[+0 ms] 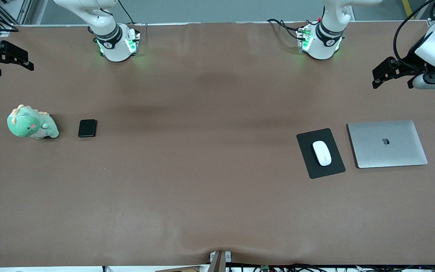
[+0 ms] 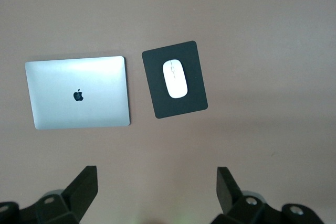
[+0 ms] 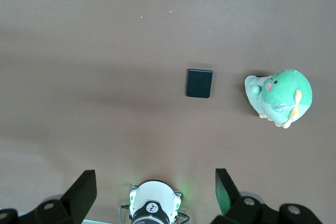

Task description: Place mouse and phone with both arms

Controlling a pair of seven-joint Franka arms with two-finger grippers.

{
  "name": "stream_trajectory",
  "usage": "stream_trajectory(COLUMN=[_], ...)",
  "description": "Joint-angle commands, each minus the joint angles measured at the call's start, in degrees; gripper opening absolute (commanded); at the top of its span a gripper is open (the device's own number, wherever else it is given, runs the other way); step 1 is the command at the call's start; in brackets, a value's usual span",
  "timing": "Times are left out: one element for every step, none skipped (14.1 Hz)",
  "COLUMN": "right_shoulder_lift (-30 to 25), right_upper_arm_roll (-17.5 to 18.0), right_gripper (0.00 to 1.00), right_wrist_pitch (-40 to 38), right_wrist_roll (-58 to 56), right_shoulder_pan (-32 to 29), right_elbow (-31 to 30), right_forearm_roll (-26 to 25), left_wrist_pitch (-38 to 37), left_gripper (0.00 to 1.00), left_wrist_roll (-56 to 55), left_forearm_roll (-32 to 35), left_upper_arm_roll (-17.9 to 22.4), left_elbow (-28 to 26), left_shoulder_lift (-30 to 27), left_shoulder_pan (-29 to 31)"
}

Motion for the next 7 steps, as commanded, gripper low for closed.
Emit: stream_trajectory(right_shoulder_lift=[-0.57, 0.22, 0.75, 0.93, 1.19, 1.89, 1.98], right_upper_arm_roll=[-0.94, -0.94, -1.02, -1.02, -0.94, -1.02, -1.02], right_gripper=[1.0, 1.0, 1.0, 1.0, 1.0, 1.0, 1.0], right_wrist_pitch=[0.31, 0.32, 0.23, 0.32, 0.4, 0.32, 0.23], right_wrist_roll=[1.05, 0.96, 0.96, 1.05, 1.05, 0.96, 1.05], right_shoulder_pan=[1.78, 2.04, 2.04, 2.13, 2.13, 2.13, 2.13], right_elbow=[0.33, 1.55, 2.26, 2.36, 2.45, 3.06, 3.5], right_forearm_roll=[-0.29, -0.29, -0.38, -0.38, -0.38, -0.38, -0.38], left_wrist_pitch=[-1.02, -1.02, -1.02, -1.11, -1.37, -1.46, -1.46], left_gripper=[1.0, 1.0, 1.0, 1.0, 1.0, 1.0, 1.0], left_wrist_roll=[0.3, -0.05, -0.14, -0.05, 0.04, -0.05, -0.05], left_forearm_roll=[-0.83, -0.83, -0.83, -0.74, -0.74, -0.83, -0.83], left_upper_arm_roll=[0.22, 0.13, 0.13, 0.13, 0.13, 0.13, 0.13], left_elbow=[1.93, 1.93, 1.93, 2.02, 2.02, 2.02, 1.93], left_shoulder_lift=[0.14, 0.14, 0.22, 0.4, 0.49, 0.4, 0.4], left_shoulder_pan=[0.28, 0.19, 0.19, 0.19, 0.19, 0.19, 0.19])
